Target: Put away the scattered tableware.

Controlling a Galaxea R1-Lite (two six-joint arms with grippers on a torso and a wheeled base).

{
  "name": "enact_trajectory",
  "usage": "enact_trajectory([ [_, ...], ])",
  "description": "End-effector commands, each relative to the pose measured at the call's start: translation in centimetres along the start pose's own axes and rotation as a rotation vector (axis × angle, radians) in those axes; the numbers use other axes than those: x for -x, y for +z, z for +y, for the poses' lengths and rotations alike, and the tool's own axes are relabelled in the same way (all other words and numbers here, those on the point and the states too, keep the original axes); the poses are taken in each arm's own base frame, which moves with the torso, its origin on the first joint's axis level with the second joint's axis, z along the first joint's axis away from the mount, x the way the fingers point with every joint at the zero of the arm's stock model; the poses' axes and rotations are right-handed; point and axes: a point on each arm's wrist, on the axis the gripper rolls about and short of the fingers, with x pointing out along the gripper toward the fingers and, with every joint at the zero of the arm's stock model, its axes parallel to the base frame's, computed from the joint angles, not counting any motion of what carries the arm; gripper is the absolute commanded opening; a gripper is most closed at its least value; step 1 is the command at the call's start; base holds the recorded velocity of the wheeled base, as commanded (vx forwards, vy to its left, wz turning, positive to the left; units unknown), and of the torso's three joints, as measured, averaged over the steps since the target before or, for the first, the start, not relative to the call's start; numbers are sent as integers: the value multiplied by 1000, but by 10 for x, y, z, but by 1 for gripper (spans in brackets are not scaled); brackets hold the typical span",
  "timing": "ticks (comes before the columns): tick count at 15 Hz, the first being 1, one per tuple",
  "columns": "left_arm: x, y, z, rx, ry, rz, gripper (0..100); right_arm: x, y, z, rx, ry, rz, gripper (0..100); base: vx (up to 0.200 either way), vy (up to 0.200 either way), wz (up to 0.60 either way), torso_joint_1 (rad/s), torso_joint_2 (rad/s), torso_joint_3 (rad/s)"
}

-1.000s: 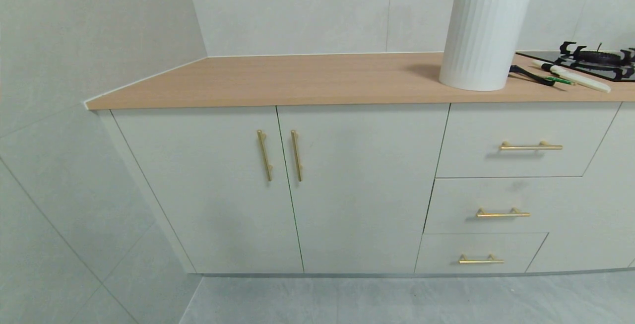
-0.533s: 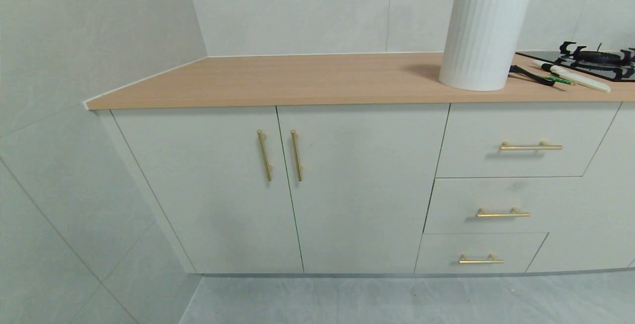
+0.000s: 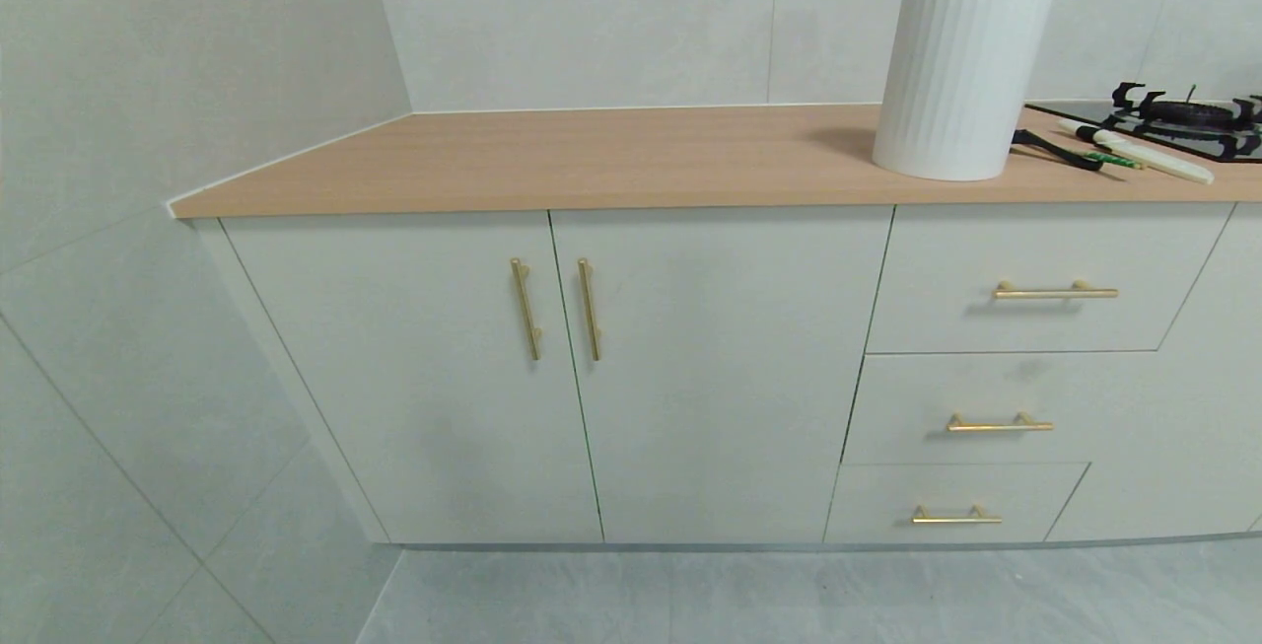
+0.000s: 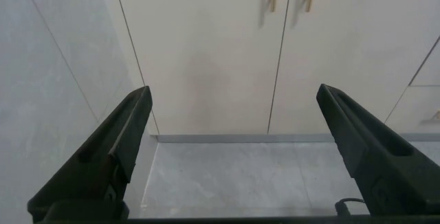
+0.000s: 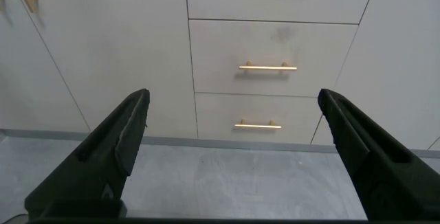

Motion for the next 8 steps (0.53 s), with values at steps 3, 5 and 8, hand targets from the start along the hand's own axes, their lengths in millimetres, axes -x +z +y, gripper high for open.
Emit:
enact_trajectory([
  [3, 0, 0, 0, 14, 12, 0, 100, 0, 0, 0, -1, 1, 2, 100, 0, 0, 0, 0, 0, 0],
  [5, 0, 0, 0, 12, 17, 0, 100, 0, 0, 0, -5, -1, 2, 100, 0, 0, 0, 0, 0, 0],
  [8, 0, 0, 0, 12, 17, 0, 100, 0, 0, 0, -10, -1, 2, 100, 0, 0, 0, 0, 0, 0],
])
